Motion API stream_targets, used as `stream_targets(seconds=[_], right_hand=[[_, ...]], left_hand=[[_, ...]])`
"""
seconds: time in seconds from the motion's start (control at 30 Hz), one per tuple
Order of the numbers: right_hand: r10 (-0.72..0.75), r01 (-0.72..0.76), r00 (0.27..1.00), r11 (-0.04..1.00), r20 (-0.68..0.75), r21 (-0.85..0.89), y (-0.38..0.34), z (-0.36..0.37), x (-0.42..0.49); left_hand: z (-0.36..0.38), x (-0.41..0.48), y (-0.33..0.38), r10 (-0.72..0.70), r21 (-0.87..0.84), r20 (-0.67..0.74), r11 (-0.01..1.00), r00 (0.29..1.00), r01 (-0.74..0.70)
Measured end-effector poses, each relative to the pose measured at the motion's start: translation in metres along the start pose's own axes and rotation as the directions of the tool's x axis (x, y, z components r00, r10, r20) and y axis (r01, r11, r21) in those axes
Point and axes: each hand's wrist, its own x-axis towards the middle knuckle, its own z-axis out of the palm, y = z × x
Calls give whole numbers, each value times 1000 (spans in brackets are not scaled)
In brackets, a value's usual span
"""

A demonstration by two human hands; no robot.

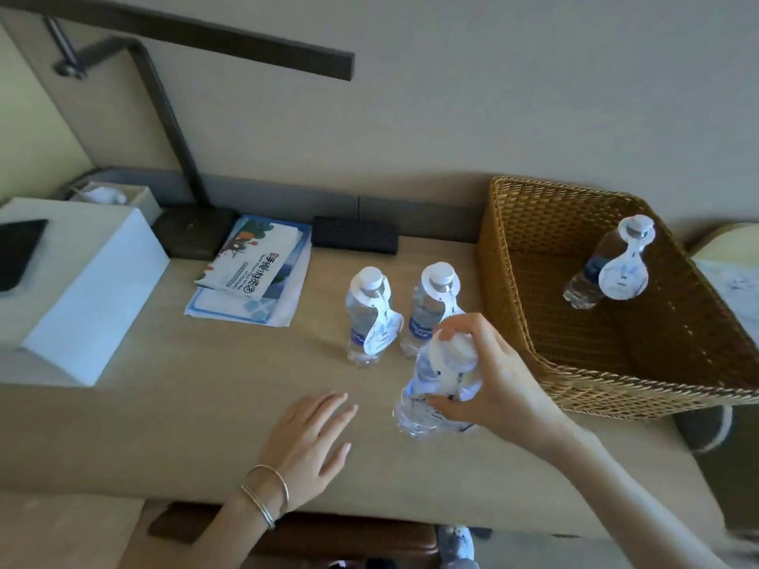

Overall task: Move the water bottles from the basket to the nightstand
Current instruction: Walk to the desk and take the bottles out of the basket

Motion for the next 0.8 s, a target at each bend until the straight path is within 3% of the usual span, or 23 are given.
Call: stream_targets(seconds=[0.1,0.2,0.6,0.8], right_hand=[[-7,9,997,1000,73,-16,10,52,5],[47,-50,998,997,52,54,11,84,14],[-20,16,993,999,118,37,-17,148,104],[-141,157,984,973,104,-170,-24,135,112]], left_hand=[[17,-26,-21,-87,42,105,996,991,83],[31,-45,-40,-160,83,202,986,966,146],[54,-82,-60,-257,-12,320,961,912,275],[53,-75,-61,-265,18,346,961,900,276]])
